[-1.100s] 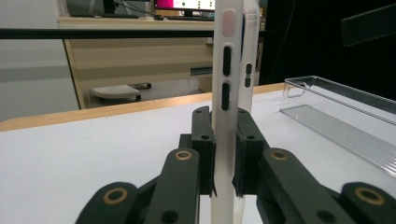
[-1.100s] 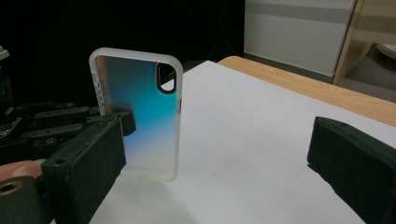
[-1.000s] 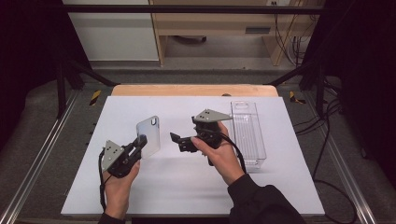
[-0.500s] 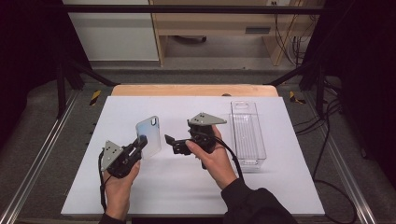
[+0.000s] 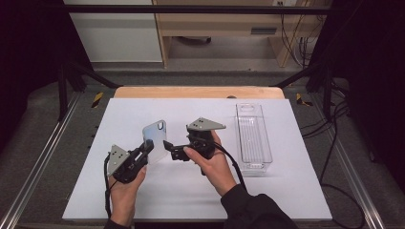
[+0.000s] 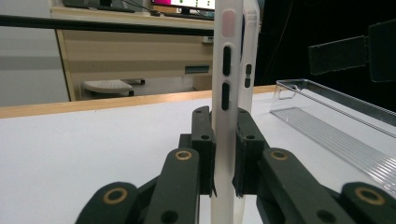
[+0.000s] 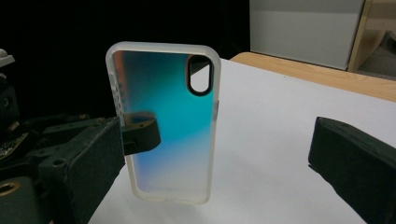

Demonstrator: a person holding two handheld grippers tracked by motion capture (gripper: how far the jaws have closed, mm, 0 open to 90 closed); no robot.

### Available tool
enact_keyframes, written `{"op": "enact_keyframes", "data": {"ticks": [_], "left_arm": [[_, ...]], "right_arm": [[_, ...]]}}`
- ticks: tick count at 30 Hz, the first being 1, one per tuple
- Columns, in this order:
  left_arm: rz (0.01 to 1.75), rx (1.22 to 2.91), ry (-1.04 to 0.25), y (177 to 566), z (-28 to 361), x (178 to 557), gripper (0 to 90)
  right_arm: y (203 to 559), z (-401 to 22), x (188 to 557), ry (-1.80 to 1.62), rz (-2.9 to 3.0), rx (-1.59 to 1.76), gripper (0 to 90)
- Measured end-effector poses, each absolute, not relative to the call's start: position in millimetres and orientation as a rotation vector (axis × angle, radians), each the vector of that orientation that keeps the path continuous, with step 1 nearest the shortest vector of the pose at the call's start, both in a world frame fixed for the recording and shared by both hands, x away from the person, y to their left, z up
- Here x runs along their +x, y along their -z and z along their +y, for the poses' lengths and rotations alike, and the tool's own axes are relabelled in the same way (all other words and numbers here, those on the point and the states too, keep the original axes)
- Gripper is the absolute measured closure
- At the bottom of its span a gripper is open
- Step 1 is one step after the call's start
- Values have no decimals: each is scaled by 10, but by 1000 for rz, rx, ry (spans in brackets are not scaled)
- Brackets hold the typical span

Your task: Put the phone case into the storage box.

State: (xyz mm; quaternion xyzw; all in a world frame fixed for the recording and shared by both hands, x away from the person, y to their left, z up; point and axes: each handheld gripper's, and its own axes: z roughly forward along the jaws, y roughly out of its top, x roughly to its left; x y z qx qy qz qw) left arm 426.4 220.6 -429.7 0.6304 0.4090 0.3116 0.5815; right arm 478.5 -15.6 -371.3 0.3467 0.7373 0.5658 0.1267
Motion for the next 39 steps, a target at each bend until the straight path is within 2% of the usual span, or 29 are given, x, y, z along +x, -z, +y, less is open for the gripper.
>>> {"op": "enact_keyframes", "data": {"ticks": [39], "left_arm": [[939, 1459, -701, 4312, 2066, 4195, 812]], "right_arm": [[3812, 117, 4769, -1677, 2071, 1001, 37]]}}
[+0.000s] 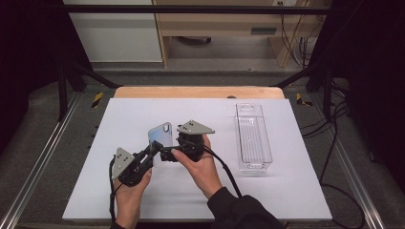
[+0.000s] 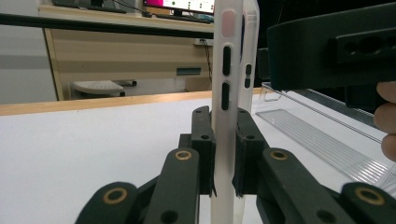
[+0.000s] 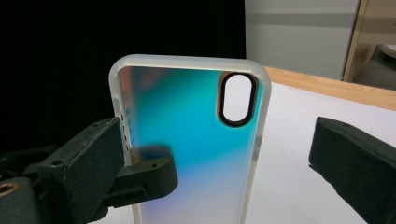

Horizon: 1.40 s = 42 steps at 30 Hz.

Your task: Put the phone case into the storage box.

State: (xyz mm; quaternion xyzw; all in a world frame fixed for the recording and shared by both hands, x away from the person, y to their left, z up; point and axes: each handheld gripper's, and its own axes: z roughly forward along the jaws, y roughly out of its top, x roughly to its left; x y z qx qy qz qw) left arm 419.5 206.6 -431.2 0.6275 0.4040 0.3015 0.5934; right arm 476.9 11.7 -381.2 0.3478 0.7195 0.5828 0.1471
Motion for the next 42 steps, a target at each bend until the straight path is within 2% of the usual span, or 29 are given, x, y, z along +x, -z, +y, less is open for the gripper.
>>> {"op": "enact_keyframes", "data": {"ticks": [42], "left_arm": [[935, 1475, -716, 4343, 1986, 4161, 811]], "right_arm": [[3825, 320, 4759, -1691, 1993, 1065, 55]]}}
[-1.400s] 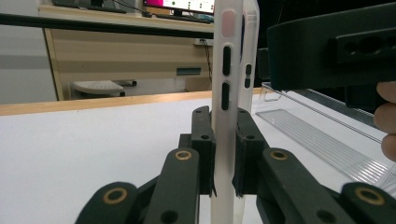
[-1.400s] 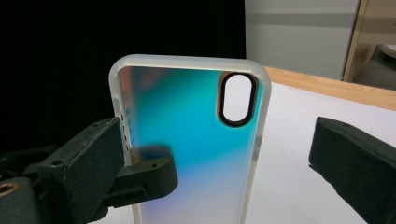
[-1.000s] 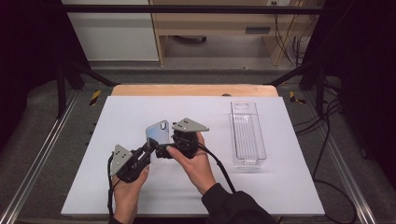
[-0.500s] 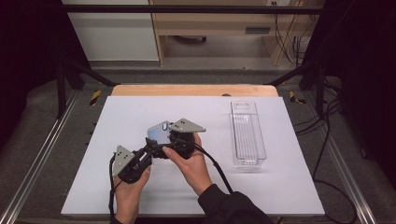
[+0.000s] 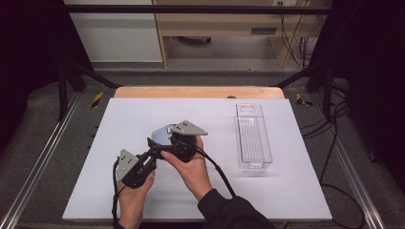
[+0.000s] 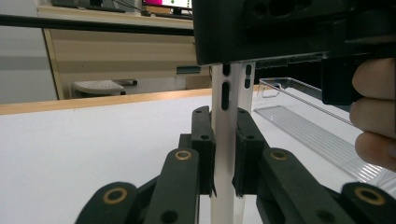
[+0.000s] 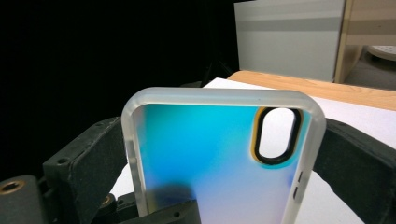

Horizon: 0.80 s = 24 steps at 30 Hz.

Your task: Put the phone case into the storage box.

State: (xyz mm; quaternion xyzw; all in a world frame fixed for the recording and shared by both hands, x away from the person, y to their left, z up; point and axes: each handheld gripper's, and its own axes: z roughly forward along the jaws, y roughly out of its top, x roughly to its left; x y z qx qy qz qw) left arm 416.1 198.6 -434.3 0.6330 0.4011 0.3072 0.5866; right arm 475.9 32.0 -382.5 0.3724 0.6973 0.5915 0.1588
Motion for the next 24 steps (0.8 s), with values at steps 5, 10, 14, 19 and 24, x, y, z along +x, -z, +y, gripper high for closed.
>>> {"op": "enact_keyframes", "data": {"ticks": [5, 10, 14, 19, 24], "left_arm": [[942, 1475, -721, 4351, 1988, 4163, 812], [943, 1477, -725, 4357, 1987, 4163, 811], [943, 1480, -727, 4360, 1982, 4162, 812], [944, 1482, -728, 4365, 1981, 4166, 812], [947, 1482, -729, 4368, 1982, 4165, 811]], "right_arm": [[3824, 329, 4756, -1675, 1976, 1080, 77], [3824, 345, 4752, -1675, 1982, 1084, 97], [3828, 351, 4752, -1663, 1982, 1089, 114], [3828, 348, 4755, -1660, 1984, 1093, 139], [3830, 352, 4753, -1660, 1986, 1096, 164]]}}
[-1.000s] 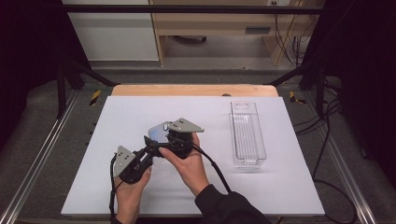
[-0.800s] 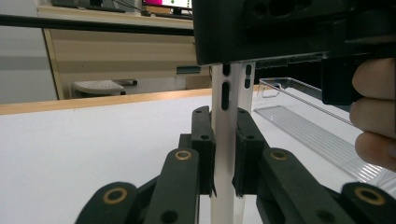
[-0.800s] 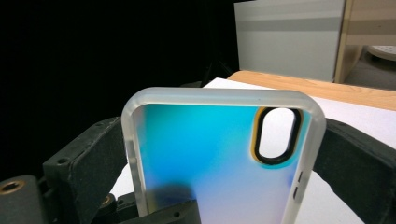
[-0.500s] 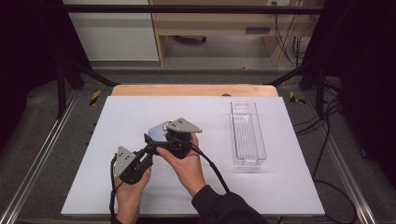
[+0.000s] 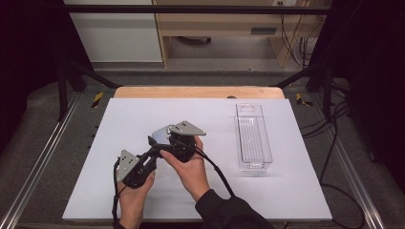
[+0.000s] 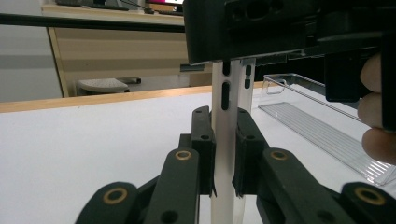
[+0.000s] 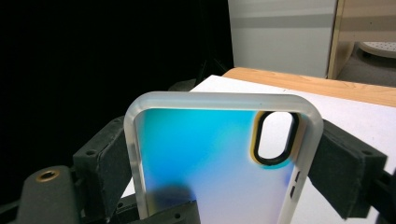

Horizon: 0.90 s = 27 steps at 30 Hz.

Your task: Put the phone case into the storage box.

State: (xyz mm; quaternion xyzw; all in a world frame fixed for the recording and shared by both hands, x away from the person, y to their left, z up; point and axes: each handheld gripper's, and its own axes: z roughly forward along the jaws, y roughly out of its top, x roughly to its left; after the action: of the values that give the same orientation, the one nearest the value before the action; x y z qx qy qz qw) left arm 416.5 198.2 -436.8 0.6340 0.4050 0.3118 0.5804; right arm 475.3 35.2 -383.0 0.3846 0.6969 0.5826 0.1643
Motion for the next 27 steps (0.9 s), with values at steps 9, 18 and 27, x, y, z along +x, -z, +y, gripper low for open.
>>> {"op": "enact_keyframes", "data": {"ticks": [9, 18, 27], "left_arm": [[943, 1485, -732, 4370, 1980, 4166, 811], [932, 1487, -730, 4369, 1976, 4169, 790], [934, 1478, -705, 4359, 2009, 4206, 419]], "right_arm": [[3825, 339, 4759, -1662, 1997, 1095, 171], [3796, 323, 4756, -1640, 2014, 1073, 175], [3672, 108, 4954, -1561, 1974, 1087, 175]]}}
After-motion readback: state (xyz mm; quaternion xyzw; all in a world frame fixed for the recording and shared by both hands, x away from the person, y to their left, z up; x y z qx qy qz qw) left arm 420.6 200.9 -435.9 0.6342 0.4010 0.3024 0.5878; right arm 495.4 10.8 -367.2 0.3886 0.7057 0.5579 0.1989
